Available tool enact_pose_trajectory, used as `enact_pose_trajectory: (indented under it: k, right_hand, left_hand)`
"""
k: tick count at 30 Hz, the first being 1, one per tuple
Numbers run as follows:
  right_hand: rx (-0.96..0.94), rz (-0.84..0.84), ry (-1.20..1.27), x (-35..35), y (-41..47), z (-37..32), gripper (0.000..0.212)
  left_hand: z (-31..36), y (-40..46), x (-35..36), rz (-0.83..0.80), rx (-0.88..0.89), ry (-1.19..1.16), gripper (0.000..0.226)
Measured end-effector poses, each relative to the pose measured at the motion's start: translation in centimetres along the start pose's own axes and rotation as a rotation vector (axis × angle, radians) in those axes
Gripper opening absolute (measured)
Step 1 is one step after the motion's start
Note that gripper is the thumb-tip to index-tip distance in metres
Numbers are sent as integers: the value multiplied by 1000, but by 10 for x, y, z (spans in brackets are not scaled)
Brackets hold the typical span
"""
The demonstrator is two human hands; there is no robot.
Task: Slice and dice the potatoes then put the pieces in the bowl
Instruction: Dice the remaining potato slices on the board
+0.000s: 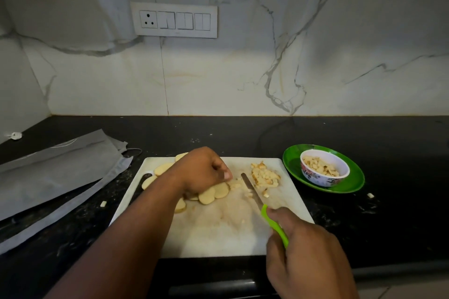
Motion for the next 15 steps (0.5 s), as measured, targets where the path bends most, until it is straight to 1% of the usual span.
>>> enact_pose_trajectory:
  k: [2, 4, 7, 11, 13, 15]
  right_hand:
    - [-36, 22, 7, 8, 8, -5, 47]
    - [-50, 13, 21, 18, 14, -10, 48]
    - [-54, 15, -9, 26, 18, -16, 46]
    - [-4, 115, -92, 23, 24, 1, 43]
    - [8, 105, -112, 27, 26, 11, 42]
    - [5, 94, -54, 27, 26, 14, 41]
  left_hand:
    - [-1, -1, -4, 55, -21, -100, 14]
    - [0, -3, -6, 89, -21, -197, 24]
    - [1, -5, -13, 119, 11, -241, 36]
    - [0, -6, -17, 74, 19, -256, 46]
    - [0, -6, -17, 33, 20, -240, 48]
    - [1, -6, -18, 29, 35, -213, 43]
Point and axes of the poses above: each hand's wrist, its own y-axis towards the middle knuckle, its own x-axis out of the palm, z = x × y, the point moved 7 cm from there along y, towards the middle knuckle, and after that the axes turned 5 degrees about -y, right-handed, at the moved point
